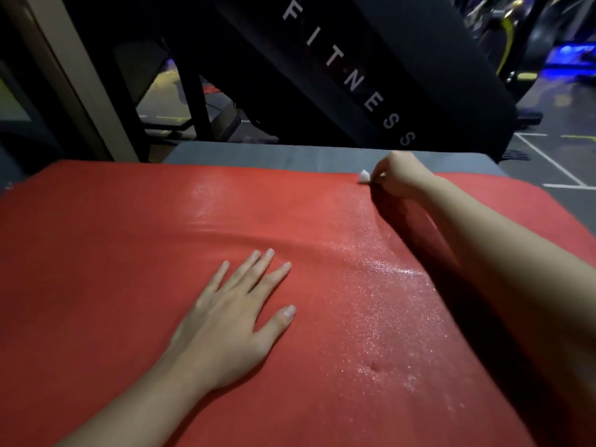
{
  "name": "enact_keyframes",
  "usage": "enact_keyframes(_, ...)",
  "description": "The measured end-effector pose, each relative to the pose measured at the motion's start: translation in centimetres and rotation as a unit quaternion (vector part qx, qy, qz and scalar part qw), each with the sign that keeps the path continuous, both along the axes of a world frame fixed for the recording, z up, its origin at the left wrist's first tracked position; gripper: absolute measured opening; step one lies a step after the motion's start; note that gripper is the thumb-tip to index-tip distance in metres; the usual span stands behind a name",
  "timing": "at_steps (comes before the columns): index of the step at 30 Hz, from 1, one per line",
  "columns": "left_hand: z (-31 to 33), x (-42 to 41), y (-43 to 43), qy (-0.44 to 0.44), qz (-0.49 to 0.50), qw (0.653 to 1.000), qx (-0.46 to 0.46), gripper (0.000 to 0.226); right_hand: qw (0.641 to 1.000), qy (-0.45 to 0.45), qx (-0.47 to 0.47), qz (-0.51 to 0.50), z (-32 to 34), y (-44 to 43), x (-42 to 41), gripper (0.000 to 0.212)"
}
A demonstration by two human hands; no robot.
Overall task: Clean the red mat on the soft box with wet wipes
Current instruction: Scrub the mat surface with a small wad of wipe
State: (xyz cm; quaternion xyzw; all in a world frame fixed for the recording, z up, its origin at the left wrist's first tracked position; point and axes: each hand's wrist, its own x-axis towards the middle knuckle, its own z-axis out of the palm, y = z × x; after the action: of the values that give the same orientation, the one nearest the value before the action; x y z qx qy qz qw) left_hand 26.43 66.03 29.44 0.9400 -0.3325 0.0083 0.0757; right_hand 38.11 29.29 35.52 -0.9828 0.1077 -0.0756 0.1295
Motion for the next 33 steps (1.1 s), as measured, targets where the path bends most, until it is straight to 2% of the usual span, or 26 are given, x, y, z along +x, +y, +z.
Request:
enact_keyframes(4,-0.1,0.1,-0.1,0.001,0.002,1.0,0.008,0.074,0.999,0.01,-0.008,0.039,0.5,-0.8,-1.5,0.011)
enact_keyframes(7,0.0,0.2,-0.1,0.002,0.004,1.0,0.01,0.075,0.997,-0.071,0.003,-0.004,-0.9,-1.2,-0.7,0.012)
enact_keyframes(10,0.1,0.1,-0.2,0.004,0.006,1.0,0.003,0.076,0.998,-0.047,-0.024,-0.027,-1.7,-0.9,-0.7,0.018)
enact_keyframes(13,0.0,0.2,-0.2,0.007,0.005,1.0,-0.005,0.078,0.997,-0.003,-0.061,0.036,-1.0,0.2,-2.6,0.022)
enact_keyframes(15,0.0,0.2,-0.2,0.007,0.005,1.0,-0.01,0.079,0.992,0.012,-0.075,0.097,-0.3,1.4,-5.6,0.015)
enact_keyframes(19,-0.1,0.5,-0.3,0.008,0.005,1.0,-0.011,0.081,0.983,0.035,-0.033,0.177,0.2,3.4,-11.4,0.007)
enact_keyframes(21,-0.1,0.6,-0.3,0.01,0.003,1.0,-0.006,0.083,0.987,-0.004,-0.032,0.155,-0.6,3.8,-11.9,0.008)
enact_keyframes(24,0.2,0.5,-0.4,0.02,-0.002,1.0,-0.006,0.085,0.996,-0.055,-0.014,0.065,-1.4,4.2,-11.4,0.012)
enact_keyframes(27,0.2,0.6,-0.2,0.026,-0.005,1.0,-0.012,0.087,0.999,-0.023,-0.002,0.026,-0.9,6.1,-13.1,0.015)
enact_keyframes(30,0.0,0.6,-0.2,0.027,-0.009,1.0,-0.009,0.089,0.994,0.039,-0.034,0.1,0.1,9.0,-18.8,0.011)
enact_keyframes(33,0.2,0.7,-0.3,0.028,-0.012,1.0,-0.003,0.091,0.988,0.051,0.007,0.146,0.6,11.3,-24.6,0.013)
